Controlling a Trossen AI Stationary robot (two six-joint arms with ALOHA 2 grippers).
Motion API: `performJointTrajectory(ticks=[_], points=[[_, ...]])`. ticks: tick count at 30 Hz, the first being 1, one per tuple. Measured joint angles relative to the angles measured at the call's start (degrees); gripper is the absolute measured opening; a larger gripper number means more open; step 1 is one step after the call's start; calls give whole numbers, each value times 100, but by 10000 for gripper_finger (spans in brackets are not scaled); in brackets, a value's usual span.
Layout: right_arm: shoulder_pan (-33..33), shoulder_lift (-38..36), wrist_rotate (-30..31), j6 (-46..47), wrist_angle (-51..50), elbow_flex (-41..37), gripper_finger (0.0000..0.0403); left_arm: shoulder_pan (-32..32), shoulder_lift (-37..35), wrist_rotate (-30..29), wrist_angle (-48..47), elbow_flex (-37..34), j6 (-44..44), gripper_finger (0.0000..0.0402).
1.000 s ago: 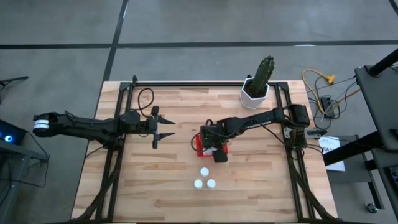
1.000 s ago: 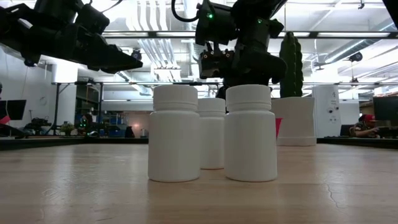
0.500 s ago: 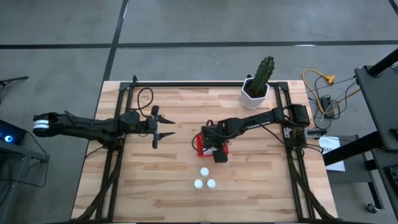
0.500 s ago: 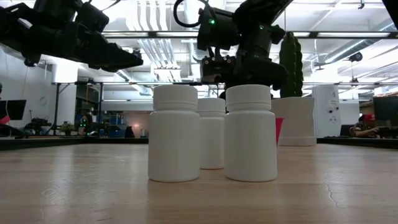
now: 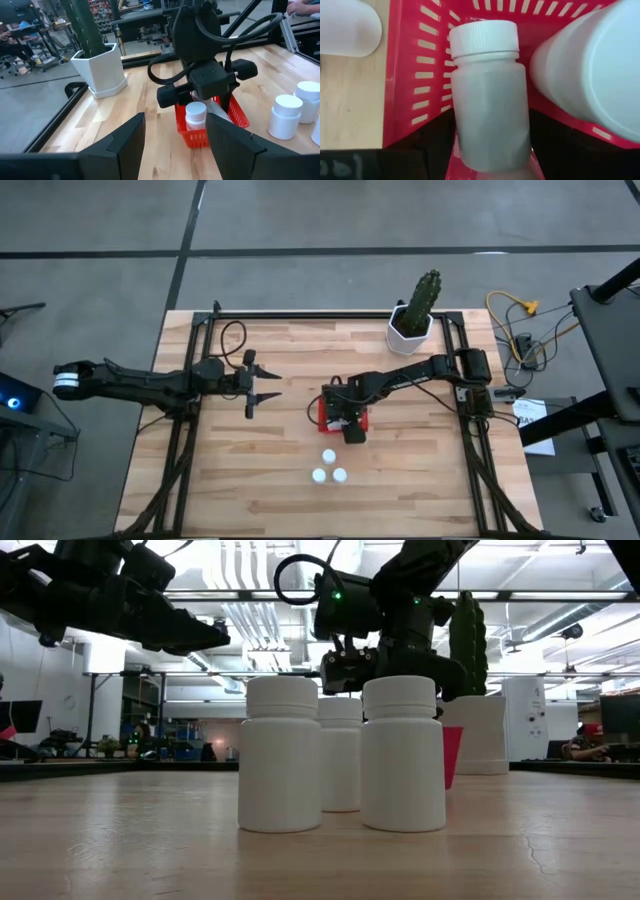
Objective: Pick and place pill bottles into a basket
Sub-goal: Adjust the white pill bottles in the red basket
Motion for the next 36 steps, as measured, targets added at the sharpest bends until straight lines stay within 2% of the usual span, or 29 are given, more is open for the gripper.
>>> performJointTrajectory(ticks=[7, 15, 22, 36], points=[[-4, -24, -5, -57, -24, -4, 209, 2, 0, 0, 9, 0, 0, 191], [-4, -21, -6, -129, -26, -7, 166, 2, -7, 0, 9, 0, -2, 191], [-3, -19, -5, -150, -190, 64, 173, 2, -7, 0, 9, 0, -2, 191], [0, -4, 43, -340, -498, 449, 160, 2, -11, 1, 9, 0, -4, 191]])
